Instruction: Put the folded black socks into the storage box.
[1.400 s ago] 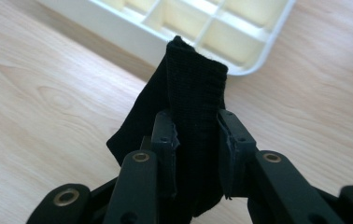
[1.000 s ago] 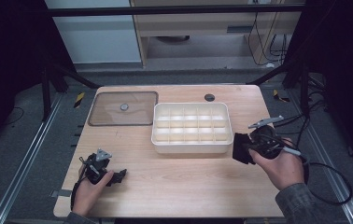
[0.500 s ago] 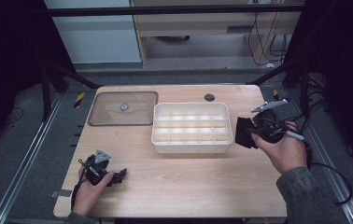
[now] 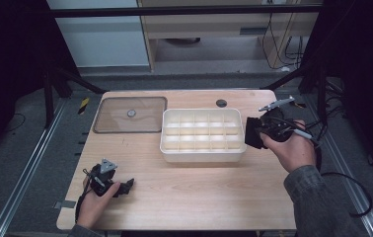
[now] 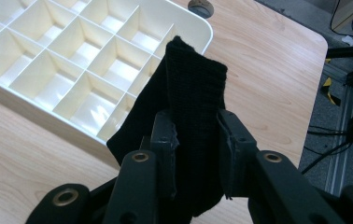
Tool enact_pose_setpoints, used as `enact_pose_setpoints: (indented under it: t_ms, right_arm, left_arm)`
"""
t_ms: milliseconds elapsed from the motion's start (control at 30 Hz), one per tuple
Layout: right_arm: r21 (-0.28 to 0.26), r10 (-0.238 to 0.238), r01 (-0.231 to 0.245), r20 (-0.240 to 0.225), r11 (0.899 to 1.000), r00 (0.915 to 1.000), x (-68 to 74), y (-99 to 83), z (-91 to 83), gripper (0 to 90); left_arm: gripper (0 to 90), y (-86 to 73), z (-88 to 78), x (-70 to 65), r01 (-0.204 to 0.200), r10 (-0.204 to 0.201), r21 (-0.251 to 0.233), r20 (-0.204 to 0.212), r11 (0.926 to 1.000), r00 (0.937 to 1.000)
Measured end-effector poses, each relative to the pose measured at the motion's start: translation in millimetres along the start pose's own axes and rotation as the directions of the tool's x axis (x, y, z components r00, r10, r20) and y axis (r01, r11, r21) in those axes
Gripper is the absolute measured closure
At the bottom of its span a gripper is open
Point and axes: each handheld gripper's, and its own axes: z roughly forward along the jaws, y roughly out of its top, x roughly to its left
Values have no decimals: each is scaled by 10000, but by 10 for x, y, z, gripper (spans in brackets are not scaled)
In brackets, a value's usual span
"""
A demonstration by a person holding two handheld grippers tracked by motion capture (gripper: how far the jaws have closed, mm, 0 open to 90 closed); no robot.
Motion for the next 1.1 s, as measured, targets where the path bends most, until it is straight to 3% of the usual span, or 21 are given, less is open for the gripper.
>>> enact_pose_setpoints:
  t_ms: [667, 1100]
  right_arm:
    - [57, -107, 107, 2, 9999, 9999, 34, 93, 196, 708]
    - [367, -460, 459, 12, 9983, 9989, 181, 166, 419, 708]
  left_arm:
    - [0, 2, -5, -2, -55, 54, 67, 32, 10000, 10000]
    - [0, 1, -7, 0, -77, 76, 75, 43, 9999, 10000]
